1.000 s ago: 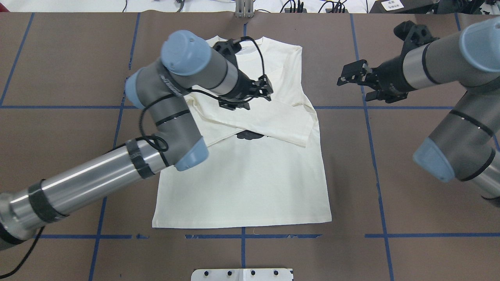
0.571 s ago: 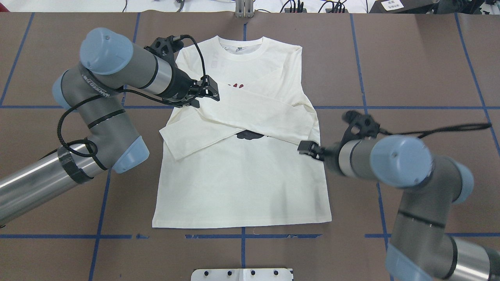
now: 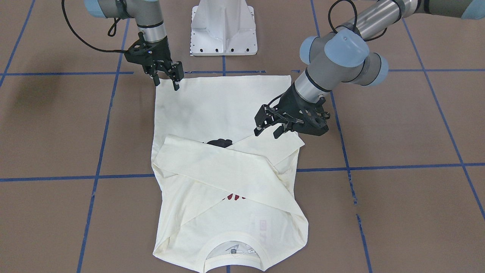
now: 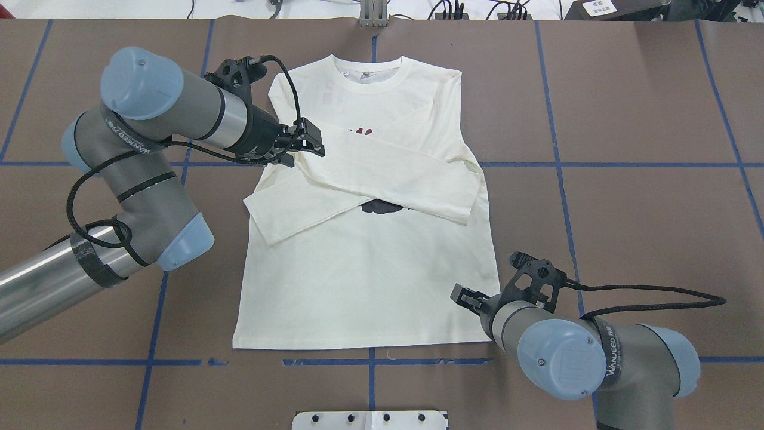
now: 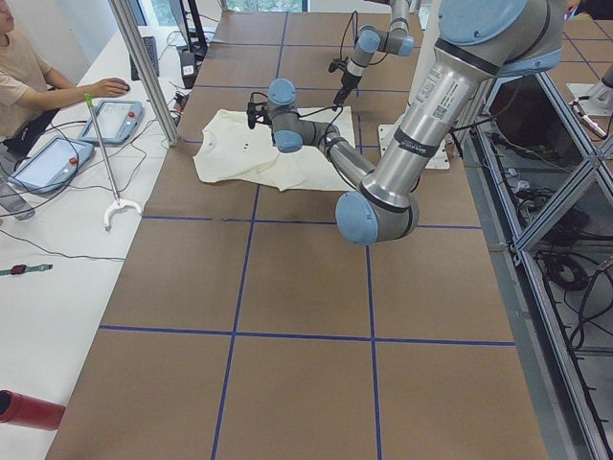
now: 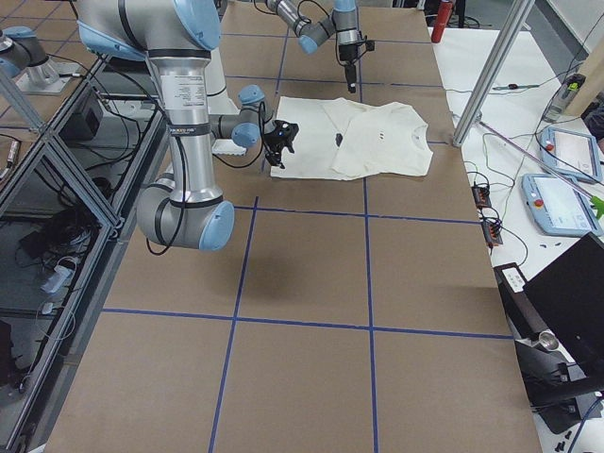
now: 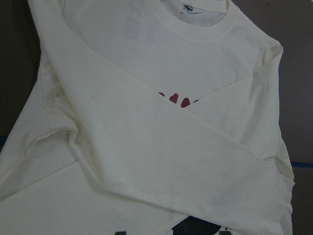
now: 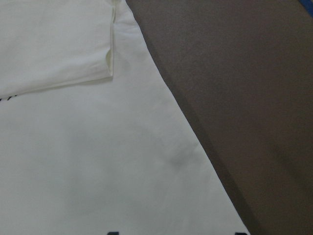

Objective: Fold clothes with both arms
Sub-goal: 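Release the sleeve with the left gripper while the right gripper moves to the hem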

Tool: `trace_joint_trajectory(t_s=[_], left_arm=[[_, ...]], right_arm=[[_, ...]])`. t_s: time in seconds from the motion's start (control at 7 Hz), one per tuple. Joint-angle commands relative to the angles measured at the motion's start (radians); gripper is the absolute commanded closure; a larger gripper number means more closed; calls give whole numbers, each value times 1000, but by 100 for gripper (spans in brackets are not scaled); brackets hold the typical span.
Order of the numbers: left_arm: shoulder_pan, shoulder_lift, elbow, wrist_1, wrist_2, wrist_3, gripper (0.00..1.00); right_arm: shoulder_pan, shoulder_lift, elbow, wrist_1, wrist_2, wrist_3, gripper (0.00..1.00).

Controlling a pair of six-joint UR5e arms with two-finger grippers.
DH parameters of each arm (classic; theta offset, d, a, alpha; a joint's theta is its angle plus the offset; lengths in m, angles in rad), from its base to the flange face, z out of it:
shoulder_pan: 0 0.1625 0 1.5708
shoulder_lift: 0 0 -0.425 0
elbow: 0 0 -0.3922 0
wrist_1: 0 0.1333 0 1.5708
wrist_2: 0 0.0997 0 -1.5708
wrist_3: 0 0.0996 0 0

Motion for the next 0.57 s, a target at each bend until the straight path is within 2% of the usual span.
trace_joint_trajectory(t_s=[0.0, 0.29, 0.43], left_arm=[[1, 1, 6, -6, 3, 1, 29], [2, 1, 6, -10, 3, 1, 29], [5, 1, 9, -9, 3, 0, 29]], right_arm=[[-23, -5, 4, -62, 3, 5, 17], [-34, -25, 2, -62, 40, 5, 19], [-35, -31, 4, -60, 64, 5, 29]])
